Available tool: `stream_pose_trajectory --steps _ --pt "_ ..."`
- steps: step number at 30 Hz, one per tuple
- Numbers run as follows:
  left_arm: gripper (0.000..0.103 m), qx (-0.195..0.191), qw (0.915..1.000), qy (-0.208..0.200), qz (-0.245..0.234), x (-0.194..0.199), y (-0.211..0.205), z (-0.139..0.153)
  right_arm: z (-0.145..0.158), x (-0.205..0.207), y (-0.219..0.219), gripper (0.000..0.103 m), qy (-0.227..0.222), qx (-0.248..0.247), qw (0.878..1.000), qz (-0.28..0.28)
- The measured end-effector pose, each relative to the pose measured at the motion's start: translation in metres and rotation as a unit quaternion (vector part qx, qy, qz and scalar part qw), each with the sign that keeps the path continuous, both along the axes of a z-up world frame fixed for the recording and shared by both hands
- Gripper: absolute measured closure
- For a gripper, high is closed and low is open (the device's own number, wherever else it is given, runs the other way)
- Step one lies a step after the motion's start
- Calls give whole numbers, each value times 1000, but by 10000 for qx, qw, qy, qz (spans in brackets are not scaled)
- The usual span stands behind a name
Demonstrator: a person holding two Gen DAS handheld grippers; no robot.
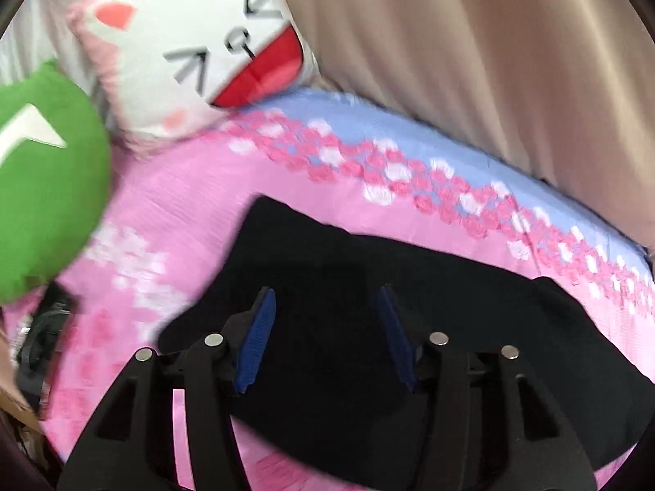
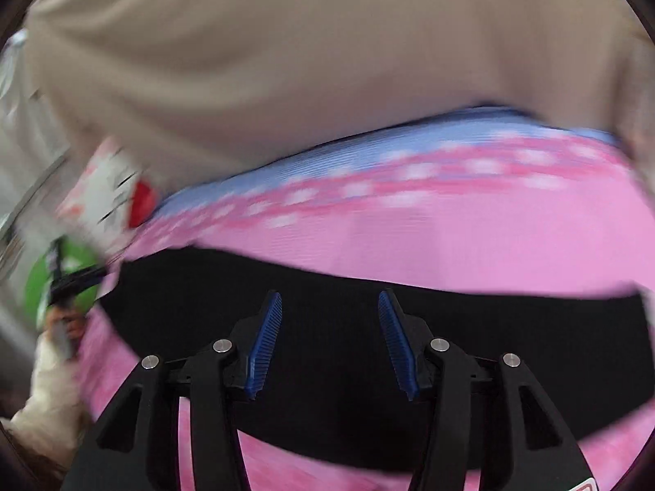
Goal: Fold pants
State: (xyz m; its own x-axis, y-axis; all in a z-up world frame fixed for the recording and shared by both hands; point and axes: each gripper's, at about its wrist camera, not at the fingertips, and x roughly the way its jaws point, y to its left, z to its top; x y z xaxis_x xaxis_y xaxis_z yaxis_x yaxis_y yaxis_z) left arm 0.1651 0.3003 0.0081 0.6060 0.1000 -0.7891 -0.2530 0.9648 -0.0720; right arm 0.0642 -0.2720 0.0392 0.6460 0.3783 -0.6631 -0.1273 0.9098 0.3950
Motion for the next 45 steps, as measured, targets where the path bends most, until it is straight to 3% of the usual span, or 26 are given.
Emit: stream_pose_trajectory --steps 3,7,11,13,15,16,18,20,24,25,26,29,32,36,38,40,42,45 --pt "53 -163 9998 142 -53 9 0 -23 -18 75 90 53 299 261 9946 962" --pt "53 48 9998 80 -149 0 2 -33 -47 164 184 53 799 170 9851 1514" --pt "52 206 9996 0 -213 -8 7 -42 -72 201 237 53 1061 -333 9809 1598" --pt "51 317 9991 -41 -267 -9 7 -46 -86 213 251 54 1273 -271 9770 1688" --pt "49 509 9981 -133 -311 -11 3 -47 -89 215 264 75 1185 -401 9759 1789" --pt "48 587 9976 -183 -312 -12 1 -47 -89 212 268 94 1126 -471 9744 1887" --pt "45 602 9975 -220 -287 -11 1 -47 -79 210 278 96 880 -761 9757 1859" --pt "43 568 9977 -251 -270 -10 2 -49 -67 213 278 99 578 -856 9800 1698" --pt "40 593 9975 -268 -291 -10 2 -50 -85 249 264 103 742 -1012 9843 1245" --pt "40 602 9974 -267 -289 -10 2 -50 -89 254 256 103 924 -816 9855 1167" --pt "38 610 9974 -277 -268 -11 2 -49 -84 250 247 103 835 -650 9888 1053" --pt "36 543 9979 -313 -169 -16 8 -46 -58 214 231 100 270 -644 9902 1208" --pt "36 452 9984 -341 -85 -20 9 -43 -56 173 242 100 244 -836 9819 1683" --pt "36 611 9975 -334 -66 -26 -4 -36 -95 189 274 103 461 -1505 9725 1716" --pt "36 691 9968 -354 -184 -33 -15 -29 -90 201 271 103 313 -1387 9786 1487" --pt "33 822 9952 -437 -290 -43 -27 -20 -73 201 255 96 308 -1045 9866 1216" --pt "23 1002 9926 -568 -372 -54 -39 -11 -51 174 228 96 24 -979 9886 1146" --pt "18 1107 9894 -770 -529 -68 -62 -1 -37 113 152 75 -174 -1042 9917 726"
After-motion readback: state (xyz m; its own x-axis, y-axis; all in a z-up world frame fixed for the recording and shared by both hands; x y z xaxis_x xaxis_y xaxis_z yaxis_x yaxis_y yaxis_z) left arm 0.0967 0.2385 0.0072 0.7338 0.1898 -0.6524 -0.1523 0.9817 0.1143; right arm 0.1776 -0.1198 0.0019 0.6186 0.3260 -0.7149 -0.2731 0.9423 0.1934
